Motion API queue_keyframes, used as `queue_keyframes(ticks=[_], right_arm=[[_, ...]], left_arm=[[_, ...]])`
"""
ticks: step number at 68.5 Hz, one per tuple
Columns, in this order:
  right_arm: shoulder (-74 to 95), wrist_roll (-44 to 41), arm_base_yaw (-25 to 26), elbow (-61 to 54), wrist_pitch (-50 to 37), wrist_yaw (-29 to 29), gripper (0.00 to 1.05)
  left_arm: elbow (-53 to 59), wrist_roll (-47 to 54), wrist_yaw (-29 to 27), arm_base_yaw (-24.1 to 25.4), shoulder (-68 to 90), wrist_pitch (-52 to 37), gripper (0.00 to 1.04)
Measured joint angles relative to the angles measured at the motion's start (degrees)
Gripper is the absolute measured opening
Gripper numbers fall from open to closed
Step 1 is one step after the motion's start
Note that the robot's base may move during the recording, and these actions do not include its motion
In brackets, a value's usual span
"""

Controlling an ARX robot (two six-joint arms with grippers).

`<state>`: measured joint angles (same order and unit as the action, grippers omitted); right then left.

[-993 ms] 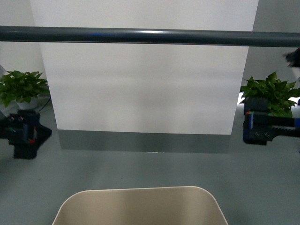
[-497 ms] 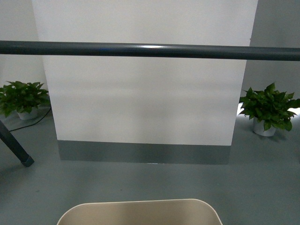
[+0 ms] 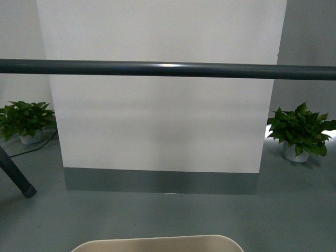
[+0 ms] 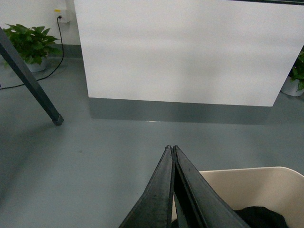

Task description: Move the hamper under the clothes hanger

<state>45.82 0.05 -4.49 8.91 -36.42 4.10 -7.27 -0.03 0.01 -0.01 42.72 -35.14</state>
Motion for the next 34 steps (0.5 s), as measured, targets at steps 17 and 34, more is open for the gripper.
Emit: queue_keyframes(ticks=[17, 34], right_arm=[[-6.54, -0.02, 4.31, -3.5, 3.19, -3.85, 0.02], [-12.81, 0.0, 4.37, -5.55, 7.19, -4.0, 0.02]], left_arm=[[2.8, 0.0, 0.02, 0.0, -6.34, 3.58, 0.03], [4.57, 0.0, 0.02, 0.0, -12.46, 7.87, 0.03]])
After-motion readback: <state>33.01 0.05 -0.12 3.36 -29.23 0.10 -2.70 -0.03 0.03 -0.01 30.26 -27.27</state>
